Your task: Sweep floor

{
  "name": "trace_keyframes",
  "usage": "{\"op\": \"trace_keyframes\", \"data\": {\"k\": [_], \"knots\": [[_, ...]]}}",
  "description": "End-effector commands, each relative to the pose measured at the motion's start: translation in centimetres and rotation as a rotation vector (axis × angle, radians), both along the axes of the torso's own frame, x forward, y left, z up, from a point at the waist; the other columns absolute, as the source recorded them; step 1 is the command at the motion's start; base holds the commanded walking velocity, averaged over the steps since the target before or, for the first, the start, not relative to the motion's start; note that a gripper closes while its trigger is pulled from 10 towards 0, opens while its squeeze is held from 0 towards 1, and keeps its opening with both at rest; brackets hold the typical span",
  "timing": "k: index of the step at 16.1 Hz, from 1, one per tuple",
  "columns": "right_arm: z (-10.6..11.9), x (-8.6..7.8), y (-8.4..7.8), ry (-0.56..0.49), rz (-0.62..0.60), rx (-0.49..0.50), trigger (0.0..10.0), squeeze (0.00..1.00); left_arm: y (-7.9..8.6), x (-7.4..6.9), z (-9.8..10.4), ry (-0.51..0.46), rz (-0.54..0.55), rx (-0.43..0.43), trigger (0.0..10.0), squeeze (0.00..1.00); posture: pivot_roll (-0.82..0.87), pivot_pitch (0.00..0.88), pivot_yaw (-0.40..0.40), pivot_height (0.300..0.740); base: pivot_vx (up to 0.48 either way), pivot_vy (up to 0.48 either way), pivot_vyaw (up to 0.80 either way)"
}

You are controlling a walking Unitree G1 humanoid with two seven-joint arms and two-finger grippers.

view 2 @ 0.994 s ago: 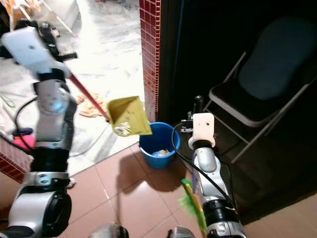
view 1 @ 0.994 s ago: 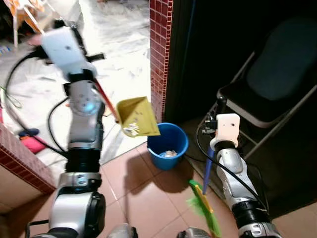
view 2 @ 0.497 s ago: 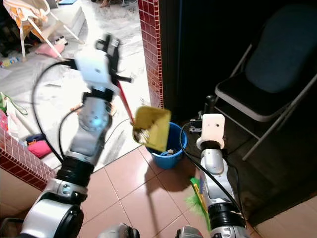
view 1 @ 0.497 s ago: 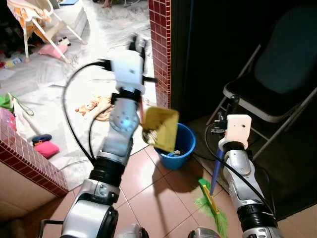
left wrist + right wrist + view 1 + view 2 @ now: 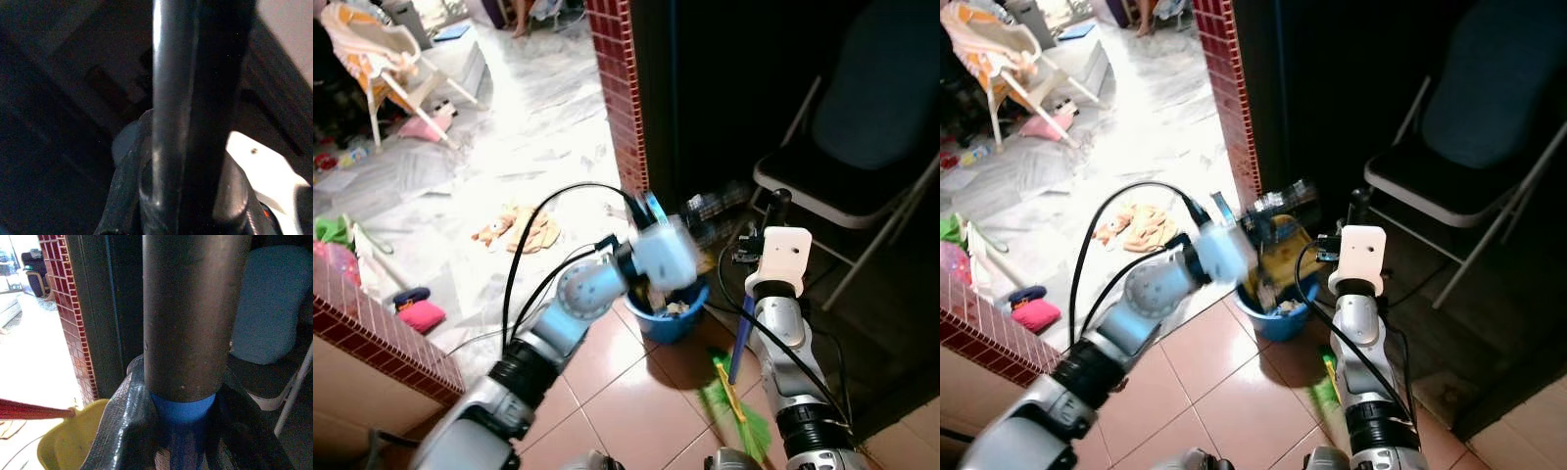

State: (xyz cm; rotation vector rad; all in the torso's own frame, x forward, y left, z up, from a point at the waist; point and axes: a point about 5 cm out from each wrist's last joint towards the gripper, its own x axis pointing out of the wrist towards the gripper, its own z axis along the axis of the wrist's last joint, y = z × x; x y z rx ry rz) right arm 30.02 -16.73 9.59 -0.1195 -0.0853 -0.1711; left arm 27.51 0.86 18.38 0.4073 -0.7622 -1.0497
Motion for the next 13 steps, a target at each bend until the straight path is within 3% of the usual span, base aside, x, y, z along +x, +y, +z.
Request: {"op": "trace_keyframes", "data": {"k": [1,4,6,9,12,13], "knots": [[0.1,0.3,0.7,-0.01,0.006,0.041,10.0,0.0,0.4,0.1,-0.1,-0.034,-0.007,0.045,10.0,0.0,-0.08,0.0,0.214,0.74,0.0,0.0,0.0],[0.5,0.7,0.5,-0.022,0.003,0.036,10.0,0.0,1.4,1.9,1.5,-0.01,0.116,-0.069,10.0,0.0,-0.09,0.0,0.191,0.74,0.0,0.0,0.0],[0.6,0.9,0.5,-0.022,0.015,0.029,10.0,0.0,2.4,3.5,3.7,0.03,0.227,-0.208,10.0,0.0,-0.08,0.0,0.158,0.74,0.0,0.0,0.0],[1.0,1.8,1.2,-0.015,0.081,0.01,10.0,0.0,6.2,5.9,10.3,0.008,0.438,-0.546,10.0,0.0,-0.06,0.0,0.075,0.74,0.0,0.0,0.0],[1.4,2.9,1.9,-0.004,0.16,-0.013,10.0,0.0,9.2,6.4,13.4,-0.035,0.562,-0.7,10.0,0.0,-0.02,0.0,-0.004,0.74,0.0,0.0,0.0],[1.5,3.1,2.1,-0.003,0.173,-0.016,10.0,0.0,9.7,6.3,13.7,-0.05,0.582,-0.71,10.0,0.0,-0.01,0.0,-0.021,0.74,0.0,0.0,0.0]]}}
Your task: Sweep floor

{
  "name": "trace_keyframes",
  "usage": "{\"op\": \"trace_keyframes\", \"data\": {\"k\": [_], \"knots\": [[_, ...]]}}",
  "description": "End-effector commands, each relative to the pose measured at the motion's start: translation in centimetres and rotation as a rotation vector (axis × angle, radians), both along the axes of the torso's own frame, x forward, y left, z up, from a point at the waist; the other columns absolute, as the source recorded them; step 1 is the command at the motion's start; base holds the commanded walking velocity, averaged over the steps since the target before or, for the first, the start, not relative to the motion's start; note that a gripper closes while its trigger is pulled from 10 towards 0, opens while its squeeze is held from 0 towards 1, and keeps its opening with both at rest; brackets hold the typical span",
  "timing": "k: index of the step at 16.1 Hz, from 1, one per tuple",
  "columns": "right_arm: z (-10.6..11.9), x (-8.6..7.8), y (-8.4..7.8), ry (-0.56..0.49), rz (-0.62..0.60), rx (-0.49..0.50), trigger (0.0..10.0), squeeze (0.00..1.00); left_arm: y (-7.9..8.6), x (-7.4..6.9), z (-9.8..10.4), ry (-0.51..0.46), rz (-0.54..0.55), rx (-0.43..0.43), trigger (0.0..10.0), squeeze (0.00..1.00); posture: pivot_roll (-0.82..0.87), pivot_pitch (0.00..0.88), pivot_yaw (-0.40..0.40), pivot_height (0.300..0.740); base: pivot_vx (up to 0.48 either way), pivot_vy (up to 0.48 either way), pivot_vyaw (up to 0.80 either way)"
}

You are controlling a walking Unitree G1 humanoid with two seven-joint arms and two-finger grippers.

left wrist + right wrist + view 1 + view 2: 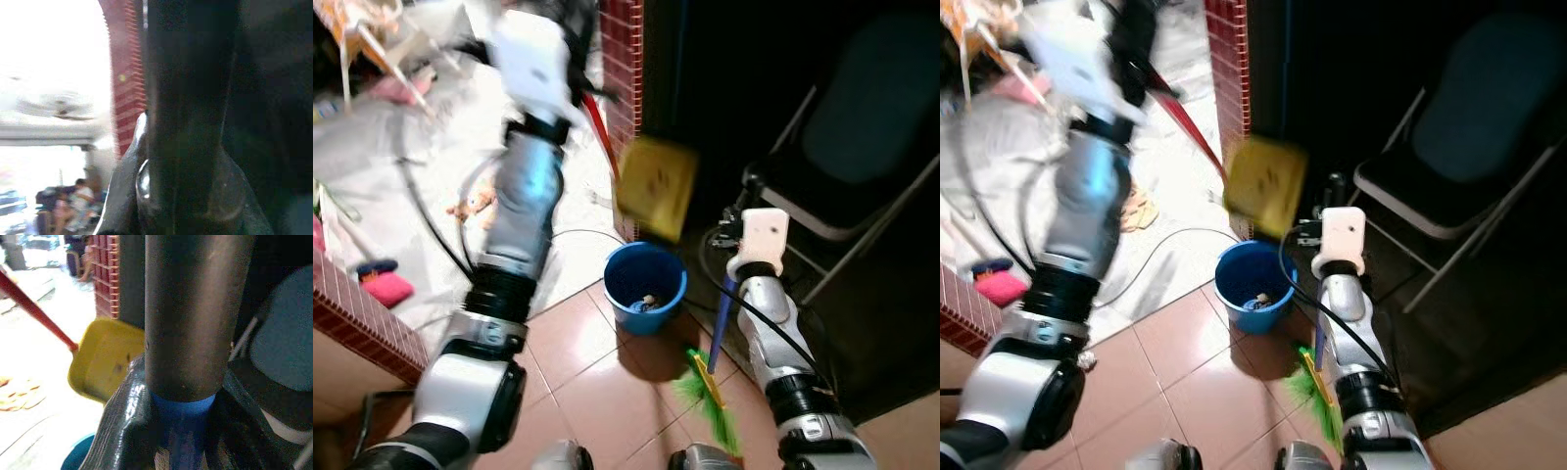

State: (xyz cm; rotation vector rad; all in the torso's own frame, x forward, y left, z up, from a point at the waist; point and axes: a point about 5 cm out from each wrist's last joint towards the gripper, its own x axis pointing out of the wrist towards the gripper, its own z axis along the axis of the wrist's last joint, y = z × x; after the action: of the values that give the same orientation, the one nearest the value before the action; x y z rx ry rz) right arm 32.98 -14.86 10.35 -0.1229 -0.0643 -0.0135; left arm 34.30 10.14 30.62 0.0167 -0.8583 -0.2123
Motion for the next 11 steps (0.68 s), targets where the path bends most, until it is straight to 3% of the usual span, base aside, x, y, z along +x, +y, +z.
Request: {"op": "trace_keyframes", "data": {"k": [1,5,7,9,11], "knots": [[0.8,0.5,0.7,-0.031,0.04,-0.007,10.0,0.0,1.6,-0.8,2.0,-0.085,0.071,-0.013,10.0,0.0,0.0,0.0,-0.033,0.74,0.0,0.0,0.0],[0.8,0.9,1.3,-0.023,0.062,-0.002,10.0,0.0,4.3,-1.7,2.0,-0.093,0.204,0.037,10.0,0.0,0.03,0.0,-0.058,0.74,0.0,0.0,0.0],[0.4,0.8,1.4,-0.011,0.068,0.003,10.0,0.0,6.7,-2.0,-0.5,-0.025,0.318,0.089,10.0,0.0,0.03,0.0,-0.062,0.74,0.0,0.0,0.0],[0.2,0.7,1.4,-0.003,0.069,0.006,10.0,0.0,7.4,-2.0,-2.2,0.025,0.353,0.099,10.0,0.0,0.03,0.0,-0.061,0.74,0.0,0.0,0.0],[-0.3,0.4,1.5,0.009,0.065,0.009,10.0,0.0,7.4,-1.5,-7.7,0.183,0.364,0.162,10.0,0.0,0.03,0.0,-0.054,0.74,0.0,0.0,0.0]]}}
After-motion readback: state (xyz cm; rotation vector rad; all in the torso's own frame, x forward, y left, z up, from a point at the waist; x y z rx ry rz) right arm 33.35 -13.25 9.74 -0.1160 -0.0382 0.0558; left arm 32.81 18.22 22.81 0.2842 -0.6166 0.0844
